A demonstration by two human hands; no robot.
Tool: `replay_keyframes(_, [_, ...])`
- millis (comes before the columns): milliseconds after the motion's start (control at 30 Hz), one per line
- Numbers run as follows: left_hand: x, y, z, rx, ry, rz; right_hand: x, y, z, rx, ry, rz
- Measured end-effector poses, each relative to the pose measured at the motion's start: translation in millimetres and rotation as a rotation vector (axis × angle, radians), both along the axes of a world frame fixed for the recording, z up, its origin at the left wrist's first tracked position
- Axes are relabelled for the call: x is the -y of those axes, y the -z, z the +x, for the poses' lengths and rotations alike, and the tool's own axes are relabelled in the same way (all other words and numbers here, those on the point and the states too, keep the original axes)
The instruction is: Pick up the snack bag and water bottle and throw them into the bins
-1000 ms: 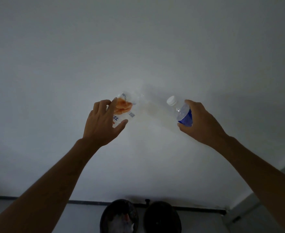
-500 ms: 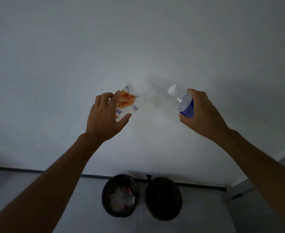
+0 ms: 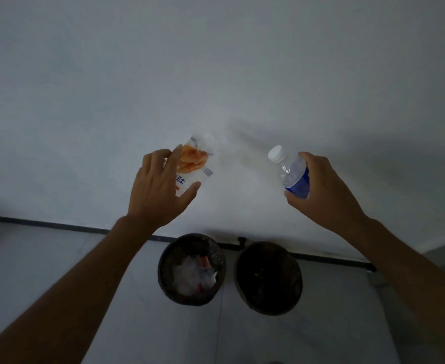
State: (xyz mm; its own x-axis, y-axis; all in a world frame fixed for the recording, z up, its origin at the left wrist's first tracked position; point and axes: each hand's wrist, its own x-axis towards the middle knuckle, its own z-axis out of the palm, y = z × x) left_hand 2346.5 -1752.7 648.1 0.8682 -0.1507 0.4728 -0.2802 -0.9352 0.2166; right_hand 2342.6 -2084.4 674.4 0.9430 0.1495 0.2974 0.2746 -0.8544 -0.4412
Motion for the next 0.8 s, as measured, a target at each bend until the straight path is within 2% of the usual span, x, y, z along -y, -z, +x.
replay_keyframes(467, [-9.4, 273.8, -12.8, -0.257, -0.011, -0.022, 7.2, 283.7, -3.2, -0.186, 0.029, 0.110])
replay_keyframes(633, [-6.1, 330.2, -27.8, -0.381, -0.027, -0.014, 14.3, 338.1, -20.7, -0.269, 0.048, 0.124])
replay_keyframes(800, [-7.8, 331.5, -19.3, -0.411, -0.038, 0.023, 33.3, 337.8, -21.4, -0.348, 0.065, 0.090])
